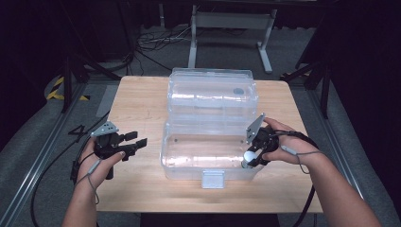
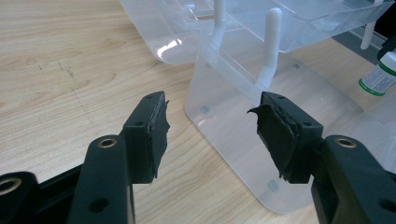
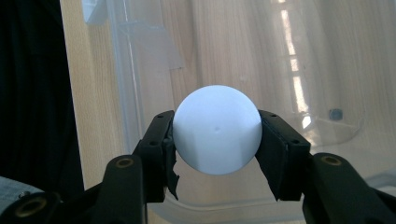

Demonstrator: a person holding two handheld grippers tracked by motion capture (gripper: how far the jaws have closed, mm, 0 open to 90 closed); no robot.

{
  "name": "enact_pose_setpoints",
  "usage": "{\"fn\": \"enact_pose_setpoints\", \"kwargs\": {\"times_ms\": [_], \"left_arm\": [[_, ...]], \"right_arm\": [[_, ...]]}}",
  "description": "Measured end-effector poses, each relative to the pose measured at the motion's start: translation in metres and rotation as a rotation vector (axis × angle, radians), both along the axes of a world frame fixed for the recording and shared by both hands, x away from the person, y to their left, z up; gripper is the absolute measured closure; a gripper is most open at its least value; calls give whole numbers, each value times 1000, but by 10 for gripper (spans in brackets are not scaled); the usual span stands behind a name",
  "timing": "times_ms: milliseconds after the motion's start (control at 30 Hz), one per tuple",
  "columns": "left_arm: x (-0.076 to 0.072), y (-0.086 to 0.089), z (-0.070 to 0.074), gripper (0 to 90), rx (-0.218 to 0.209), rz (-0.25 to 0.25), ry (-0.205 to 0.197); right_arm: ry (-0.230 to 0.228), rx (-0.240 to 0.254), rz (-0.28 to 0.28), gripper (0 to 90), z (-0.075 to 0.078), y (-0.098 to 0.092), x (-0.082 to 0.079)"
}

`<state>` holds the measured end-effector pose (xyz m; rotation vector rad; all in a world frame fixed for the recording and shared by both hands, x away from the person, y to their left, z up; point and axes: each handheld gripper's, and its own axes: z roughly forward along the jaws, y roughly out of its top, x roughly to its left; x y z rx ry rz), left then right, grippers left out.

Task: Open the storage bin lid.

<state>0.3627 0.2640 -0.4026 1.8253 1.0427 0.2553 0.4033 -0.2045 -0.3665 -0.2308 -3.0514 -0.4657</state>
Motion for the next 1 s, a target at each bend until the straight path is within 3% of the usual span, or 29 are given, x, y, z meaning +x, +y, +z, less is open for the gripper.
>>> {"fn": "enact_pose_setpoints", "kwargs": {"times_ms": [400, 767, 1000], "left_arm": [[0, 1, 0, 435, -1, 3, 1], [1, 2, -1, 431, 2, 5, 6], [1, 1, -2, 428, 2, 6, 15]], "right_arm": [[3, -53, 13, 505, -12, 5, 2], [4, -69, 25, 505, -19, 10, 3], [10, -111, 17, 505, -25, 14, 3]]}}
